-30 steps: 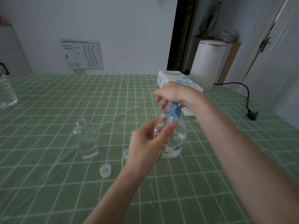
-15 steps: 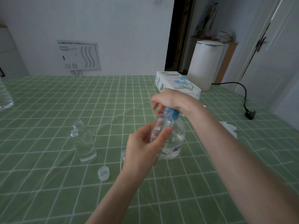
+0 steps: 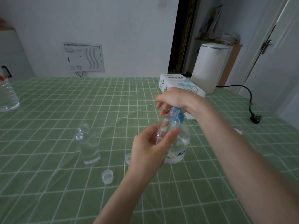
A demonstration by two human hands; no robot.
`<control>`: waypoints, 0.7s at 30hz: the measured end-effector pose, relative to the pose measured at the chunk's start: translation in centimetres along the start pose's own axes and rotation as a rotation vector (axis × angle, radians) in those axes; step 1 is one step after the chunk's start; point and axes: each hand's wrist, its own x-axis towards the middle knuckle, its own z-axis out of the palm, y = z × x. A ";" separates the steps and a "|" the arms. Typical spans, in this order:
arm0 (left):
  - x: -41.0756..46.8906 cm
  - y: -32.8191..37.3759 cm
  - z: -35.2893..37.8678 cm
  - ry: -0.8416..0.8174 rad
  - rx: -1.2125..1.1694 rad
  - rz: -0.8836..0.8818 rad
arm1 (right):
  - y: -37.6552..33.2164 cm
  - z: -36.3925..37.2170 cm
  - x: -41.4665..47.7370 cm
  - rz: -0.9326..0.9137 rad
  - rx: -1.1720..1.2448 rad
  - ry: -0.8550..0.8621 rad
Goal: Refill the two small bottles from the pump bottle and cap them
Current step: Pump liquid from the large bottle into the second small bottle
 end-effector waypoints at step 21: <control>-0.2 0.0 0.2 0.016 -0.022 -0.031 | -0.5 -0.2 -0.5 0.004 -0.046 -0.017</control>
